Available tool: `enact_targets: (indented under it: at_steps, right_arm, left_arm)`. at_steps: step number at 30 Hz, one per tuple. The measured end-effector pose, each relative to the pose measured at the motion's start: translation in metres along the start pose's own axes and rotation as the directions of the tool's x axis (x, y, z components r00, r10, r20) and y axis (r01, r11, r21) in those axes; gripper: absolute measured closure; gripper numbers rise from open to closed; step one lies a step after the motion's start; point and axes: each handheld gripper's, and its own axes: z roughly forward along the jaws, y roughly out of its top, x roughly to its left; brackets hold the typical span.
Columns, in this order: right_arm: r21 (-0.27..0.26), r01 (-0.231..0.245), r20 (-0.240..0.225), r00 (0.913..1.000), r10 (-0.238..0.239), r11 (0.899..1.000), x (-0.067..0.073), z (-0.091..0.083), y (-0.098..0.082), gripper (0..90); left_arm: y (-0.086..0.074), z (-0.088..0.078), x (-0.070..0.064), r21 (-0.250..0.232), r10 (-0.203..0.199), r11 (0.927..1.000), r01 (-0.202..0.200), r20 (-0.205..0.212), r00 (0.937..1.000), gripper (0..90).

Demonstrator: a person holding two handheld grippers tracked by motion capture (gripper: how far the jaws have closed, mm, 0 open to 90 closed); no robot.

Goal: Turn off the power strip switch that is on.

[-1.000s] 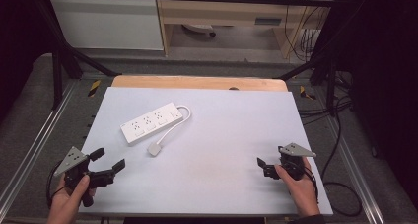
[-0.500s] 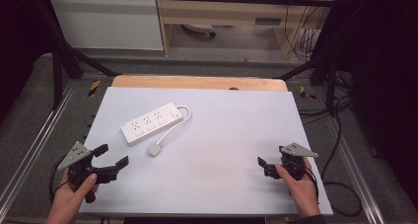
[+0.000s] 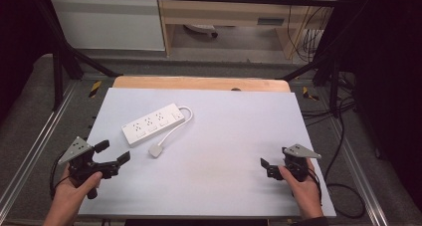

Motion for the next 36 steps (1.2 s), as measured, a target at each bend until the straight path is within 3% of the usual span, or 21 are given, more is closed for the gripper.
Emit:
enact_targets:
  at_steps: [11, 36]
  right_arm:
    - [0.0, 0.004, 0.007, 1.0, -0.004, 1.0, 0.0, 0.0, 0.0, 4.4]
    - [-0.003, 0.001, -0.007, 1.0, -0.001, 1.0, -0.001, -0.001, 0.001, 5.3]
  left_arm:
    - [0.012, 0.01, -0.004, -0.002, 0.022, 0.9998, -0.022, 0.018, 0.9996, 7.4]
    - [0.043, 0.058, -0.009, 0.031, 0.037, 0.9988, -0.039, 0.049, 0.9981, 8.6]
